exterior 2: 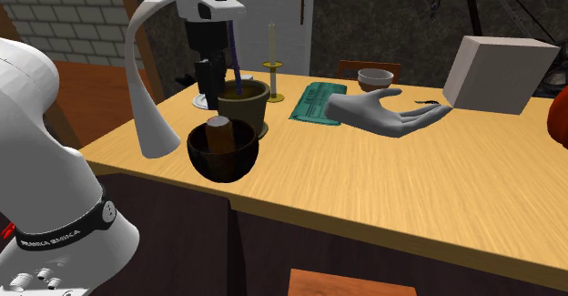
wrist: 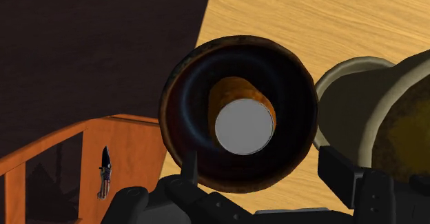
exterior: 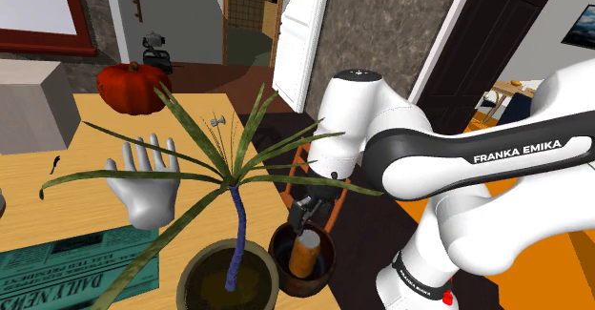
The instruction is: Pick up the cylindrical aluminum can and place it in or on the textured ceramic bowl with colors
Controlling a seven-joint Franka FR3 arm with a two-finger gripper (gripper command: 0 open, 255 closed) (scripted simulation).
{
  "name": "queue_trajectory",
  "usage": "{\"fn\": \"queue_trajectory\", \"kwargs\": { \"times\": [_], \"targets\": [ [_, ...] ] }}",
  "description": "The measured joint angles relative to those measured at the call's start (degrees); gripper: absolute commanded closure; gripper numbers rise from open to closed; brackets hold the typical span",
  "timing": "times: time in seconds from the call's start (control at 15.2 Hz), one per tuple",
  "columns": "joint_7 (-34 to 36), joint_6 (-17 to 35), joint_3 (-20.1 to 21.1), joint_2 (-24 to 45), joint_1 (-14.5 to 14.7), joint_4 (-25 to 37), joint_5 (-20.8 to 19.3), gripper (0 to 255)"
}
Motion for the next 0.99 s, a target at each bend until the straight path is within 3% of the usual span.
{"fn": "queue_trajectory", "kwargs": {
  "times": [0.26, 0.59, 0.99],
  "targets": [
    [0.0, 0.0, 0.0, 0.0, 0.0, 0.0, 0.0, 0],
    [0.07, -7.93, -1.77, -3.11, -0.42, 4.97, -1.5, 0],
    [0.17, -8.64, -1.83, -2.96, -0.53, 5.73, -1.66, 0]
  ]
}}
